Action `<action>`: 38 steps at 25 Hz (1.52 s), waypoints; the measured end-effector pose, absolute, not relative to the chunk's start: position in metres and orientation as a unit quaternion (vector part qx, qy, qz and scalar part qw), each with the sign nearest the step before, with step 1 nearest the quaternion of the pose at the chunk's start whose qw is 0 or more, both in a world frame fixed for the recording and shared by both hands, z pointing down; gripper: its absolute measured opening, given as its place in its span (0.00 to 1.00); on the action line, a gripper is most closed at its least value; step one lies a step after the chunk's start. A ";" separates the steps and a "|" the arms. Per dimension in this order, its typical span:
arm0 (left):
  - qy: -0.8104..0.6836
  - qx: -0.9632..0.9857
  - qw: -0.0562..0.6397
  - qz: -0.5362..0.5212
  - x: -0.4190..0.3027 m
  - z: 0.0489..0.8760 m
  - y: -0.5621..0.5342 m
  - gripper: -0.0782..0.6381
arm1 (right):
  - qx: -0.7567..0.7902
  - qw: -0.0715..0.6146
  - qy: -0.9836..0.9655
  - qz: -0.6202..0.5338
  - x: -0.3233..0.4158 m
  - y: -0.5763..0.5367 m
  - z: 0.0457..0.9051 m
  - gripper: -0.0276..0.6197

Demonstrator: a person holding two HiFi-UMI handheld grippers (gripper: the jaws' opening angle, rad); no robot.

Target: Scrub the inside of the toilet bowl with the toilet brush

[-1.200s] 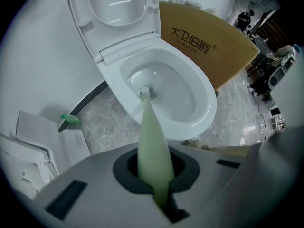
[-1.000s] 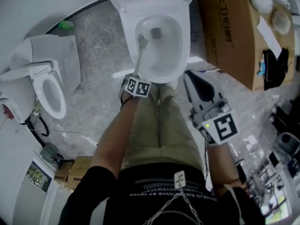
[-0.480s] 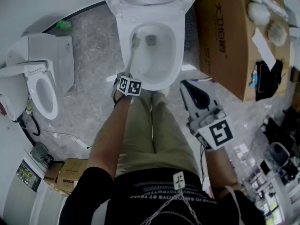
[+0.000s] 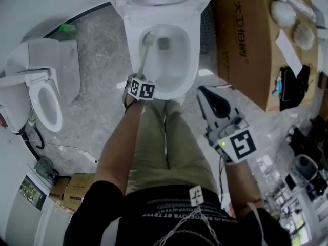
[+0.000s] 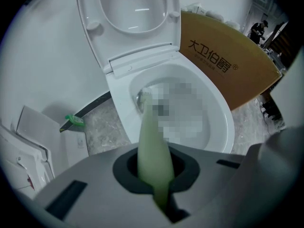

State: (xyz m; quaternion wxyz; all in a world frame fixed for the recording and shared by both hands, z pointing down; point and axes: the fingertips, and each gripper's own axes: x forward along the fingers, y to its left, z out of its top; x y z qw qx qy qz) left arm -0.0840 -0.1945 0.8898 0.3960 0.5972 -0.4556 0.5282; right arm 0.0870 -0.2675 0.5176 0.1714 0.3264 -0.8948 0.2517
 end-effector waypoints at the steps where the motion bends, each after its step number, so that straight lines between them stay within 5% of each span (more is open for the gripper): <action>1: -0.455 0.598 0.397 0.527 -0.081 0.890 -0.196 0.11 | 0.328 0.171 -0.894 0.252 0.088 -0.268 0.518 0.05; 38: -0.358 0.674 0.408 0.502 0.034 0.915 -0.199 0.11 | 0.356 0.171 -0.891 0.225 0.131 -0.276 0.518 0.05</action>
